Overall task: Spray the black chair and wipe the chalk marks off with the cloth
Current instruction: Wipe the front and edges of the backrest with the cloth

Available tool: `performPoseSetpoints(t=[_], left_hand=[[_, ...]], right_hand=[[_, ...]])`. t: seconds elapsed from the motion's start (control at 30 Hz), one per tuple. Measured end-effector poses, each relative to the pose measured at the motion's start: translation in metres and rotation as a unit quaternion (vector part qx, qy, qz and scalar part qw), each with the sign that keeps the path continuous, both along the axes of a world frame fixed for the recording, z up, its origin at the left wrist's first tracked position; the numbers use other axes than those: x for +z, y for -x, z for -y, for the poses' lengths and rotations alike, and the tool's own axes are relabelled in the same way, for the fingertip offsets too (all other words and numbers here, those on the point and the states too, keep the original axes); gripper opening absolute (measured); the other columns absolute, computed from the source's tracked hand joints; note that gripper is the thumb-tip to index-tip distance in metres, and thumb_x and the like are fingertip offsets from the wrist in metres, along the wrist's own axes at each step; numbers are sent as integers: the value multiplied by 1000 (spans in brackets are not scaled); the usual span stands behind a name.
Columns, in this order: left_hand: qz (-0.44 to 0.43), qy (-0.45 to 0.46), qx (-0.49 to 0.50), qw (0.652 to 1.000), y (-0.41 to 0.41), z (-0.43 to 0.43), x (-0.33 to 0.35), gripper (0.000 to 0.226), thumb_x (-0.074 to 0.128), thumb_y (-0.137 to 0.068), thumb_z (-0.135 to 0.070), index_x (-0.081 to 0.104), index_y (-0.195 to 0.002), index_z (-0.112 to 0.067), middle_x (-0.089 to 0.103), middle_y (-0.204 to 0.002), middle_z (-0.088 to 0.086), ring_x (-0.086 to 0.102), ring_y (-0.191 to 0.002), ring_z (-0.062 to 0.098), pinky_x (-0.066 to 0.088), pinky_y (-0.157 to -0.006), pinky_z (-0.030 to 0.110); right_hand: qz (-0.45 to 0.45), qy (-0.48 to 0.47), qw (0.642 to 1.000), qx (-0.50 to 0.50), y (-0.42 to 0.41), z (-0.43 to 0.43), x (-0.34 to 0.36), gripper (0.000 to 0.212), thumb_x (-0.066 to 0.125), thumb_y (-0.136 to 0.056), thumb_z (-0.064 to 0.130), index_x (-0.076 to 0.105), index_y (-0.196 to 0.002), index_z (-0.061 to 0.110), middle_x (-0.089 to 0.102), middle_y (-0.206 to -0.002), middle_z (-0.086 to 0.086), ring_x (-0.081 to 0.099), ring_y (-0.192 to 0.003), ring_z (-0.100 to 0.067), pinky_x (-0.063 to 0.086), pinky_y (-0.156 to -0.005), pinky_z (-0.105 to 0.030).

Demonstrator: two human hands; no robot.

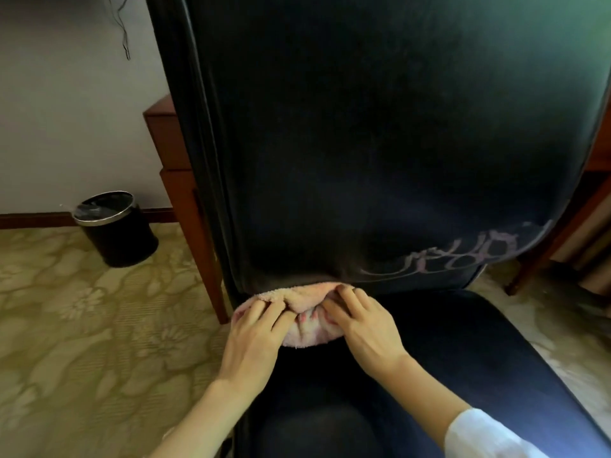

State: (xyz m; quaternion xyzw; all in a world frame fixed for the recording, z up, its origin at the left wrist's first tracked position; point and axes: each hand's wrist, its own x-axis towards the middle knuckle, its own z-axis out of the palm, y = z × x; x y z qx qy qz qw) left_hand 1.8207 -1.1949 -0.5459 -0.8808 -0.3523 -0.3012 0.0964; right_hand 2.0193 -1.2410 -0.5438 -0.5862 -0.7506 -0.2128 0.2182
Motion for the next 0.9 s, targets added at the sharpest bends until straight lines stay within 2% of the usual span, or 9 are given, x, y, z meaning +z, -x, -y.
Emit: performPoseSetpoints(t=[0.17, 0.27, 0.37, 0.47, 0.63, 0.7, 0.77, 0.83, 0.9], left_hand=[[19, -12, -47, 999, 7, 8, 25, 33, 42, -79, -7, 72, -94, -6, 67, -95, 8, 51, -93, 21, 56, -76, 39], [59, -61, -65, 994, 5, 20, 54, 33, 40, -91, -4, 73, -93, -4, 66, -92, 10, 52, -90, 21, 52, -76, 30], [111, -115, -61, 985, -3, 27, 105, 41, 32, -100, -7, 72, -94, 0, 65, -92, 15, 51, -89, 24, 48, -76, 32], [145, -177, -27, 973, -8, 20, 181, 24, 48, -88, 4, 70, -97, 1, 63, -98, 18, 48, -92, 28, 42, -76, 32], [131, -179, 8, 975, -12, 1, 281, 39, 61, -74, 11, 66, -110, -4, 59, -115, 14, 46, -105, 28, 41, -76, 29], [107, -143, 7, 984, -16, -3, 280, 41, 61, -76, 9, 64, -115, -5, 57, -122, 14, 49, -110, 32, 48, -79, 37], [74, -120, 2, 990, -20, -5, 257, 35, 55, -81, 2, 64, -115, -5, 56, -124, 15, 51, -113, 35, 53, -81, 46], [50, -114, -8, 992, -24, -5, 224, 36, 41, -83, -8, 66, -109, -7, 60, -118, 14, 56, -106, 34, 54, -78, 46], [36, -114, -24, 992, -33, -2, 188, 34, 40, -84, -10, 68, -103, -9, 64, -112, 11, 59, -95, 32, 53, -72, 43]], right_hand=[[-60, -23, 998, -13, 10, 10, 17, 31, 47, -83, 23, 70, -103, 13, 61, -104, -8, 49, -86, -20, 52, -60, -29], [-61, -82, 995, 11, 3, 19, 51, 31, 48, -86, 20, 69, -105, 9, 60, -105, -12, 50, -86, -21, 50, -63, -29], [-67, -151, 986, 14, -3, 24, 101, 30, 49, -89, 17, 68, -110, 7, 57, -108, -15, 48, -90, -22, 45, -68, -28], [-68, -207, 976, 7, -3, 18, 170, 31, 52, -87, 13, 66, -114, 6, 57, -108, -17, 46, -91, -23, 40, -66, -26], [-60, -230, 971, -13, -6, -2, 263, 37, 55, -82, 10, 63, -118, 11, 57, -114, -15, 50, -95, -29, 44, -65, -31], [-47, -197, 979, -11, -13, -9, 263, 39, 51, -80, 14, 63, -118, 13, 57, -116, -13, 51, -94, -30, 48, -65, -34], [-41, -169, 985, -4, -19, -12, 243, 39, 56, -77, 9, 63, -116, 12, 58, -116, -12, 51, -90, -30, 50, -64, -38], [-59, -150, 987, -3, -25, -10, 212, 45, 64, -72, -1, 63, -115, 11, 58, -118, -12, 50, -91, -29, 50, -66, -37], [-80, -131, 988, -7, -36, -1, 174, 47, 65, -69, -4, 64, -114, 10, 58, -120, -13, 50, -92, -29, 51, -67, -37]])
